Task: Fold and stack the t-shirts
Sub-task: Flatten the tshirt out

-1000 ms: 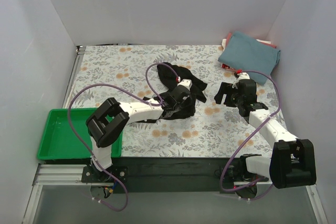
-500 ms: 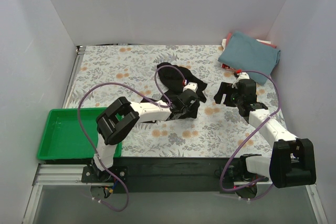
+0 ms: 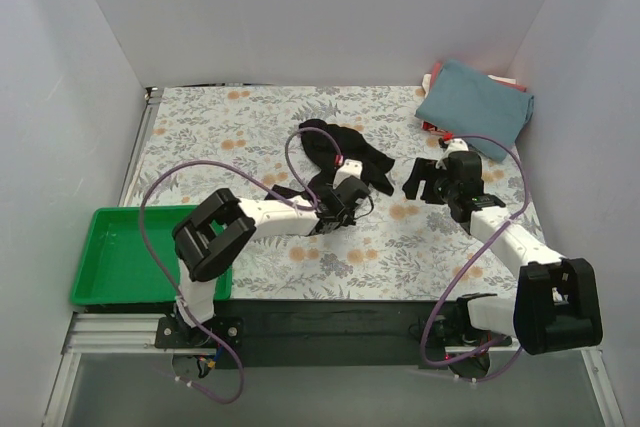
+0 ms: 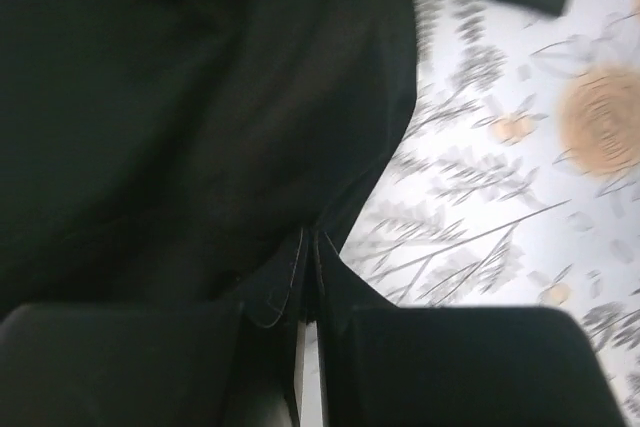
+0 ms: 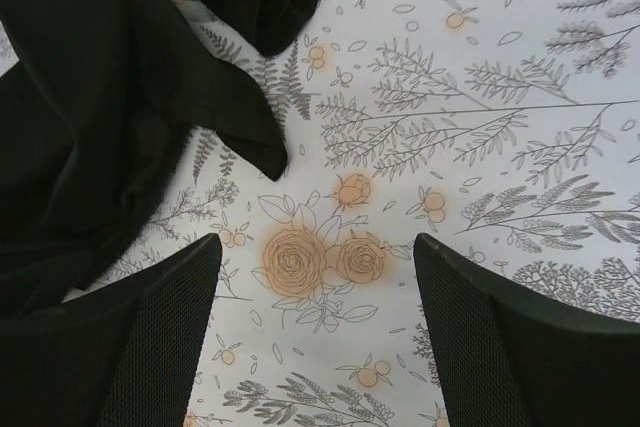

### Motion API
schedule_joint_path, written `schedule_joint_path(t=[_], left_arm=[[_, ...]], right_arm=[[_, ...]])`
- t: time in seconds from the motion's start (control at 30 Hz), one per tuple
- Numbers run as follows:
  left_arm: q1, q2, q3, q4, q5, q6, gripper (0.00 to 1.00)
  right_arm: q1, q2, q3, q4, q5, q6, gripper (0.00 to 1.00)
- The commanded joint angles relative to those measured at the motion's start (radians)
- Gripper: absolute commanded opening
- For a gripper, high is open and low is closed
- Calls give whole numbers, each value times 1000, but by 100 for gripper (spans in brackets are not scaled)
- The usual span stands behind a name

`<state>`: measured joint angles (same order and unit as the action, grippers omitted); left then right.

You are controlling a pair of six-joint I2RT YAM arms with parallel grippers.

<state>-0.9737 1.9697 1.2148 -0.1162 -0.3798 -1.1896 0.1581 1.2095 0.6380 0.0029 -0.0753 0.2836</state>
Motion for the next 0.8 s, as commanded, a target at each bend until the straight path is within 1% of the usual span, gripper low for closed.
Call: schedule_joint_path(t=[0.0,0.03,0.13,0.17,0.23,0.27,0.37,0.47,0.57,0.77], left_arm=[[12,-294,-124,-60,-207,19,0],[27,-336,-170,-66,-223,13,0],[98,-594,-292,-91,-303,10,0],[113,-662,-308,-102,-324,8,0],[183,-747,-365,-117,-334,2,0],[241,-806,-392,-119,-323,4,0],[308,-827,-434,-125,-314,4,0],[320,-764,-431,-111,-283,-1,0],[329,-735,-425,-109,-275,-2,0],[352,-749,-446,-97,-260,-1,0]], right_arm=[[64,62,25,39,26,-11,83],[83,82,29,37,31,-8,82],[126,134,61,39,42,0,82],[135,140,71,39,42,2,81],[150,163,86,37,39,12,81],[155,174,94,37,37,19,81],[158,205,127,39,29,23,80],[166,261,199,43,35,19,80],[172,320,253,49,35,11,78],[172,455,348,58,71,0,74]])
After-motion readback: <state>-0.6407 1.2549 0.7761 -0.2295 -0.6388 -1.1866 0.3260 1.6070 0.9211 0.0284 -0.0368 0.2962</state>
